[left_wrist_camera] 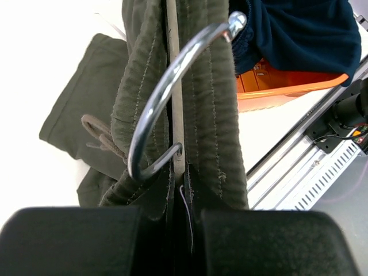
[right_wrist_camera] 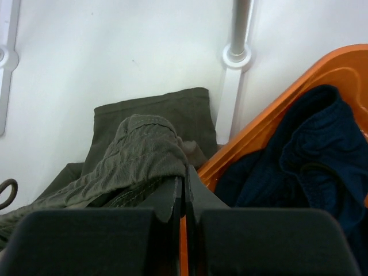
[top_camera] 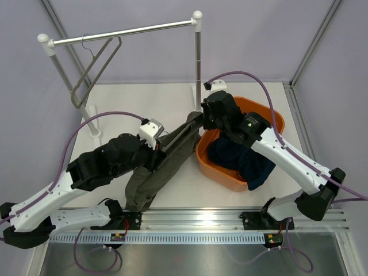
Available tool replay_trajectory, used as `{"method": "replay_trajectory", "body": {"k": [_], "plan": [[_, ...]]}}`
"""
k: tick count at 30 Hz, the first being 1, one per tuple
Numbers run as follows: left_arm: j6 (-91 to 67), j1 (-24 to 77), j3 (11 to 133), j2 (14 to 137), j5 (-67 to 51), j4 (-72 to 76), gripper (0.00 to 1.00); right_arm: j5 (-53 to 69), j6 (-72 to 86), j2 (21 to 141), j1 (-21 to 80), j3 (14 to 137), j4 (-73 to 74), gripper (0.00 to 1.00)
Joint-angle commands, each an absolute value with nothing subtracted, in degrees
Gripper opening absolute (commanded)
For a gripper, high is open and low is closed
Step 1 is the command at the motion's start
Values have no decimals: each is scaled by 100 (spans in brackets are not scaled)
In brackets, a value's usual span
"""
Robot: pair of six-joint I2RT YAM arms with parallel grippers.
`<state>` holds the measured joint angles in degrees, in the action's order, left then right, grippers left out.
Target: Remove the shorts from the hanger
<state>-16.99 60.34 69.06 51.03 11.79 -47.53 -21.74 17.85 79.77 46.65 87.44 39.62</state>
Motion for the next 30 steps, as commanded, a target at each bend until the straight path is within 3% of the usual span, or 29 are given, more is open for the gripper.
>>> {"method": "replay_trajectory", "body": {"k": [1, 16, 21, 30], "plan": [[-1758, 6135, 6847, 4571, 1063, -4729, 0, -2383, 1652, 8261, 4351, 9000, 3718, 0], [-1573, 6135, 6662, 3718, 615, -4404, 0, -1837, 1784, 8727, 4333, 8833, 3313, 0], [-1635, 6135, 6540, 3499, 1221, -4062, 0, -1251, 2012, 8614, 4394, 8675, 3252, 0], [-1723, 6135, 6215, 3551, 2258, -2604, 0, -1749, 2417, 8218, 6071, 8569, 3138, 0]]}}
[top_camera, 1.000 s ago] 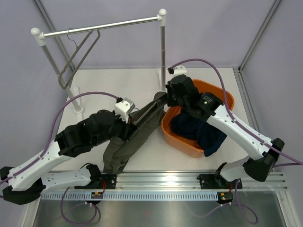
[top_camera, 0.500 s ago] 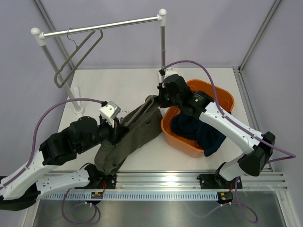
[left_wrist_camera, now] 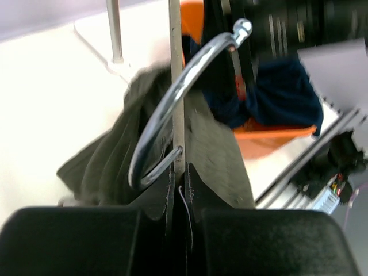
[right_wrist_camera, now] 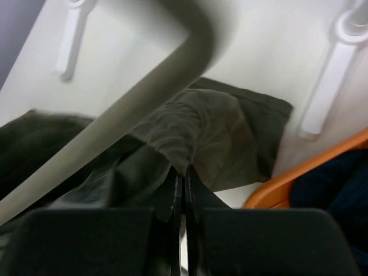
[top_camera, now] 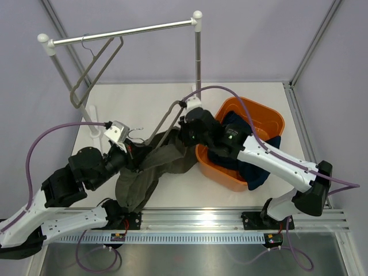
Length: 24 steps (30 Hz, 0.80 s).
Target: Remove the shorts from the hanger
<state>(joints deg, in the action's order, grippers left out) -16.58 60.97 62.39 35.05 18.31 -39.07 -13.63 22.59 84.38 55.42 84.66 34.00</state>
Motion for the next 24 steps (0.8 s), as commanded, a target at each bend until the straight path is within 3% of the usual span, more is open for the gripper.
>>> {"method": "replay_trajectory", "body": {"k": [1, 4, 11, 16, 24], "plan": [[-1705, 6135, 6144, 3577, 2285, -2384, 0, -1801, 2443, 8331, 6508, 8639, 3164, 0], [-1705, 6126, 5880, 3638, 2504, -1462, 0, -2266, 2435, 8612, 7422, 9042, 3278, 0], [-1530, 6135, 5915, 3753, 3339, -836, 0, -2751, 2479, 8701, 8313, 9228, 3498, 0], [-1310, 6126, 6029, 3788, 3691, -632, 0, -3268, 2356, 8526, 8394, 9333, 3848, 0], [-1485, 6135, 6320, 3551, 4104, -1520, 0, -4753, 979, 8289, 7604, 11599, 4781, 0]]}}
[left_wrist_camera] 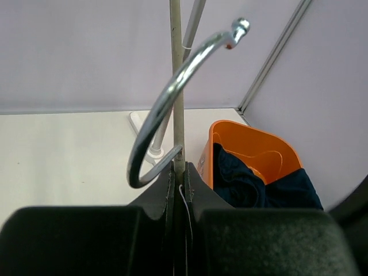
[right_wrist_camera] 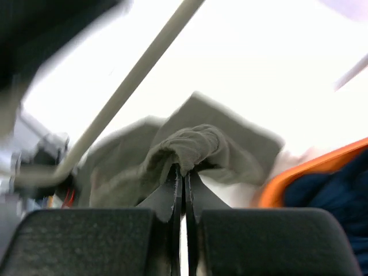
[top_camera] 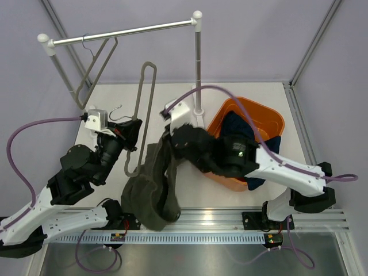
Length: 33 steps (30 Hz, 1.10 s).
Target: Remove the shorts from the hanger
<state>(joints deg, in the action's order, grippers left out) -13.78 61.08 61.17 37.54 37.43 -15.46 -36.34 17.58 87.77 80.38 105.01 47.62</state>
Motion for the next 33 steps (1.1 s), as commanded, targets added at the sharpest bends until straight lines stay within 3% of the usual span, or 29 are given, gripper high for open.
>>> {"method": "replay_trajectory", "body": {"k": [1, 6, 13, 19, 26, 33], "plan": [[-1503, 6135, 6328, 3455, 4104, -1590, 0, -4946, 758, 8175, 7411, 11897, 4729, 0], [-1661, 6135, 6381, 3279, 4087, -2206, 0, -6178, -1559, 7386, 7339, 12779, 2816, 0], [-1731, 6126, 6144, 3111, 4017, -2320, 0, -6442, -2585, 6567, 7330, 11674, 968, 0], [-1810, 6135, 5985, 3208, 3859, -2285, 0, -6206, -1672, 6933, 6893, 11451, 2193, 0], [-1898, 6135, 5871, 3147, 3753, -2338, 0, -3977, 182, 7549, 5251, 11909, 4059, 0], [-1960, 6135, 5801, 3155, 3691, -2443, 0, -2146, 1325, 7691, 3537, 11347, 4315, 0]]}}
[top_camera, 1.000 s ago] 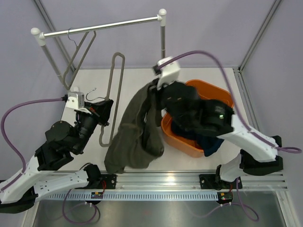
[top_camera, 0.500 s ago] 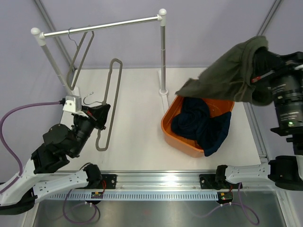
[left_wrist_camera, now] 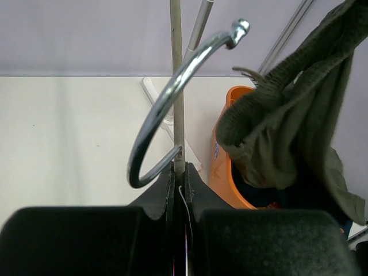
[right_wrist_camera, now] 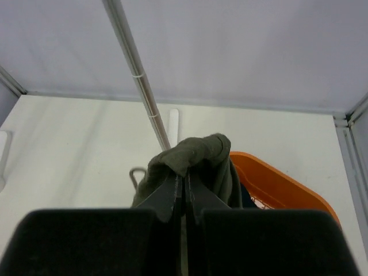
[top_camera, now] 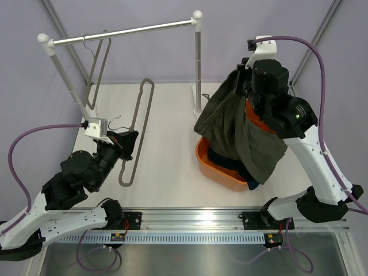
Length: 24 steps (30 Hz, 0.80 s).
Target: Remove the shorts from the hanger
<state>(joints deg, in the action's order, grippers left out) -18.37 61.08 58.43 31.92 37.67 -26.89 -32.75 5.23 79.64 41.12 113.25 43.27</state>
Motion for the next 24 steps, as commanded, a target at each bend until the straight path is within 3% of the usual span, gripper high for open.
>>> {"method": "replay_trajectory", "body": {"k": [1, 6, 9, 12, 17, 21, 24], "plan": [[-1969, 6135, 5775, 3147, 3691, -2443, 0, -2040, 1397, 7638, 3403, 11138, 4333, 0], [-1899, 6135, 5809, 3269, 3551, -2487, 0, -1828, 1836, 6875, 2875, 9890, 4113, 0], [-1890, 6135, 6081, 3462, 3323, -2794, 0, -1776, 2108, 6419, 2734, 8757, 4140, 1], [-1898, 6135, 6379, 3682, 2893, -3268, 0, -1557, 2478, 5865, 2654, 6811, 3676, 5], [-1890, 6135, 6793, 3893, 2207, -3717, 0, -1135, 2934, 5555, 2654, 5196, 3173, 6], [-1767, 6135, 6969, 4016, 1706, -4007, 1, -818, 3085, 5283, 2663, 4580, 2892, 20], [-1688, 6135, 6961, 4069, 1372, -4078, 1, -957, 3041, 5107, 2654, 4832, 3241, 32]]}}
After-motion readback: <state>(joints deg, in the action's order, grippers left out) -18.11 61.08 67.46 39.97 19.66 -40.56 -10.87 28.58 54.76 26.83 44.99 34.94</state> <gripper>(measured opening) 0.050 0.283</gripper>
